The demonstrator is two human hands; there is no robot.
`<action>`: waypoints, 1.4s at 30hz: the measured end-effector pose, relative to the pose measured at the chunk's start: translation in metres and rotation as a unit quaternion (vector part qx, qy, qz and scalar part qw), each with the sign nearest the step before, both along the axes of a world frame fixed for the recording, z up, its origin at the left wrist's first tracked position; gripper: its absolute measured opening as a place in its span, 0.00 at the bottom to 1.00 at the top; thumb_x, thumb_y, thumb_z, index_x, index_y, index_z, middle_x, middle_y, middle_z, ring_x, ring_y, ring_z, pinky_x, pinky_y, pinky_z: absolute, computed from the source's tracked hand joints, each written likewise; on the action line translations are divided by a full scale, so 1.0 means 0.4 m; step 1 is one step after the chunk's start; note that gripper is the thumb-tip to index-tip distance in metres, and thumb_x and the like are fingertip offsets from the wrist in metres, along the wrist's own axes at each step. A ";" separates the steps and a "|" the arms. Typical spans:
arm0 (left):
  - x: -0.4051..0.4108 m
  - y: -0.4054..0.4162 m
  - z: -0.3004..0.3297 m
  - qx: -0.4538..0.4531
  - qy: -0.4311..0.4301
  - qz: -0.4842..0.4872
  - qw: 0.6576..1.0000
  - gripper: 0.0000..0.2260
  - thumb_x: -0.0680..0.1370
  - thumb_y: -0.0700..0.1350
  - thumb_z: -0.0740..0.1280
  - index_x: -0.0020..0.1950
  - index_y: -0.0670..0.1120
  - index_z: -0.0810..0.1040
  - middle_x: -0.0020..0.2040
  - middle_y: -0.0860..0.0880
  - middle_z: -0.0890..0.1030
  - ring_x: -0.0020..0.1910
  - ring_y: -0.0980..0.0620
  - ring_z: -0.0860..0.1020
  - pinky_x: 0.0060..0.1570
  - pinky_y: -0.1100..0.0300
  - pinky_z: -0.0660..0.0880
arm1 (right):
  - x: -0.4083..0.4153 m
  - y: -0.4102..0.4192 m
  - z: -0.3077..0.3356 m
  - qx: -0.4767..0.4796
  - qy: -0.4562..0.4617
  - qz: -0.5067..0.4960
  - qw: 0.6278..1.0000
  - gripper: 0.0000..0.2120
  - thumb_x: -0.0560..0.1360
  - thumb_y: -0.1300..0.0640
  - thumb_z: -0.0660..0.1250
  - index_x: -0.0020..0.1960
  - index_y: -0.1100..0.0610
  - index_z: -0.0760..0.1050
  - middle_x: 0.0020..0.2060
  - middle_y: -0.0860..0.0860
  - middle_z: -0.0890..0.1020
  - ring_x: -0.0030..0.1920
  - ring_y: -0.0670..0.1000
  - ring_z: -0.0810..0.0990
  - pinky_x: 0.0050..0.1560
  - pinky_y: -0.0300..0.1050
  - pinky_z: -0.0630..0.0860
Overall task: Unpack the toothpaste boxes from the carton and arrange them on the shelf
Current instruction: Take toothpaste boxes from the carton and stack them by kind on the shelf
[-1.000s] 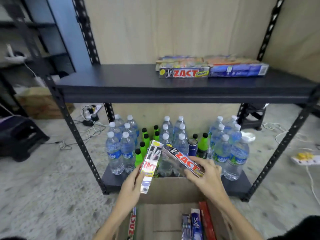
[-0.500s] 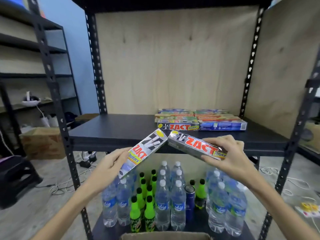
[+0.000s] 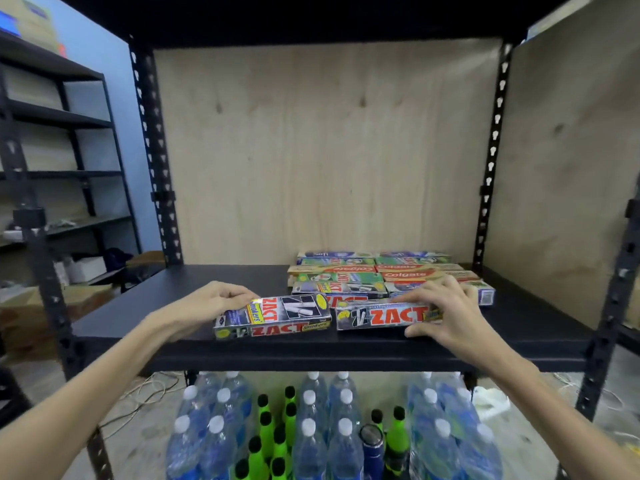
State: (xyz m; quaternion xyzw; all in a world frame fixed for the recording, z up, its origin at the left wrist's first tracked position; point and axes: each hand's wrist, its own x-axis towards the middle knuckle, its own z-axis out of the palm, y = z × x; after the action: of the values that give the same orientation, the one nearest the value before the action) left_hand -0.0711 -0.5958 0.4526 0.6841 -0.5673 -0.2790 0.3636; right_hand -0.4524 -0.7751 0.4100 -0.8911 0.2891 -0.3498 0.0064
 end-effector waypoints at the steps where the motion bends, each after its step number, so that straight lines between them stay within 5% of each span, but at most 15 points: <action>1: 0.004 -0.017 0.004 0.009 -0.005 -0.003 1.000 0.12 0.84 0.45 0.61 0.61 0.47 0.83 0.54 0.49 0.87 0.53 0.52 0.85 0.52 0.60 0.78 | 0.004 -0.011 -0.006 0.007 -0.011 0.005 1.000 0.16 0.68 0.41 0.77 0.53 0.31 0.78 0.51 0.31 0.77 0.57 0.42 0.67 0.53 0.48 0.56; 5: 0.008 -0.070 -0.011 0.006 -0.064 -0.002 0.998 0.12 0.84 0.47 0.61 0.56 0.50 0.85 0.51 0.52 0.87 0.52 0.54 0.85 0.55 0.57 0.79 | 0.011 -0.027 -0.028 0.023 -0.037 0.014 0.999 0.10 0.69 0.36 0.72 0.50 0.33 0.79 0.53 0.32 0.78 0.57 0.40 0.68 0.53 0.47 0.56; 12: -0.031 -0.097 -0.054 -0.152 -0.114 0.005 0.982 0.07 0.79 0.55 0.70 0.53 0.56 0.85 0.51 0.59 0.85 0.53 0.57 0.83 0.56 0.52 0.80 | -0.003 -0.050 -0.054 0.034 -0.032 -0.039 0.998 0.27 0.69 0.27 0.66 0.65 0.33 0.71 0.58 0.28 0.71 0.64 0.40 0.63 0.62 0.46 0.55; 17: -0.039 -0.096 -0.082 -0.165 -0.266 -0.007 0.950 0.28 0.62 0.75 0.73 0.57 0.63 0.81 0.54 0.67 0.81 0.55 0.62 0.79 0.57 0.53 0.76 | 0.003 -0.061 -0.054 0.049 -0.030 -0.030 0.998 0.26 0.70 0.29 0.67 0.66 0.33 0.71 0.59 0.29 0.72 0.65 0.42 0.63 0.65 0.51 0.56; 21: -0.036 -0.106 -0.082 -0.179 -0.238 0.002 0.955 0.27 0.61 0.74 0.74 0.56 0.65 0.81 0.53 0.64 0.83 0.53 0.59 0.81 0.56 0.51 0.77 | 0.004 -0.066 -0.052 0.067 -0.049 -0.032 0.996 0.25 0.69 0.30 0.68 0.64 0.31 0.72 0.61 0.33 0.74 0.66 0.43 0.62 0.65 0.50 0.55; 27: -0.053 -0.138 -0.036 -0.232 -0.152 0.005 0.961 0.21 0.65 0.60 0.81 0.55 0.57 0.84 0.53 0.58 0.85 0.52 0.56 0.83 0.54 0.54 0.80 | -0.003 -0.082 0.013 0.054 -0.095 -0.045 0.993 0.23 0.68 0.30 0.69 0.62 0.32 0.74 0.61 0.35 0.74 0.67 0.45 0.63 0.61 0.44 0.54; 33: -0.042 -0.304 0.023 -0.239 -0.319 0.073 0.914 0.29 0.64 0.79 0.64 0.59 0.65 0.79 0.51 0.67 0.81 0.54 0.65 0.74 0.60 0.53 0.63 | 0.014 -0.177 0.096 0.052 -0.134 -0.096 0.985 0.22 0.68 0.32 0.69 0.60 0.35 0.77 0.52 0.33 0.71 0.63 0.45 0.62 0.65 0.52 0.58; 38: -0.067 -0.496 0.043 -0.190 -0.381 0.088 0.901 0.22 0.73 0.67 0.67 0.65 0.61 0.77 0.62 0.62 0.79 0.64 0.55 0.71 0.60 0.51 0.59 | 0.044 -0.356 0.126 0.101 -0.083 -0.174 0.976 0.21 0.70 0.33 0.71 0.62 0.35 0.76 0.52 0.41 0.77 0.65 0.50 0.61 0.64 0.55 0.56; 42: -0.072 -0.638 0.021 -0.163 -0.340 0.097 0.921 0.22 0.76 0.62 0.69 0.68 0.58 0.75 0.67 0.56 0.77 0.69 0.51 0.70 0.64 0.52 0.63 | 0.075 -0.472 0.132 0.137 -0.049 -0.208 0.967 0.20 0.73 0.38 0.70 0.64 0.36 0.75 0.57 0.45 0.79 0.68 0.51 0.60 0.68 0.56 0.55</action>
State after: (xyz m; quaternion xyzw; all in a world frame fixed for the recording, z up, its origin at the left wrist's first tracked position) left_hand -0.0997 -0.8510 0.4610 0.7210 -0.6252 0.1034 0.2804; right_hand -0.4225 -0.9638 0.4626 -0.7839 0.5122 -0.3438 0.0701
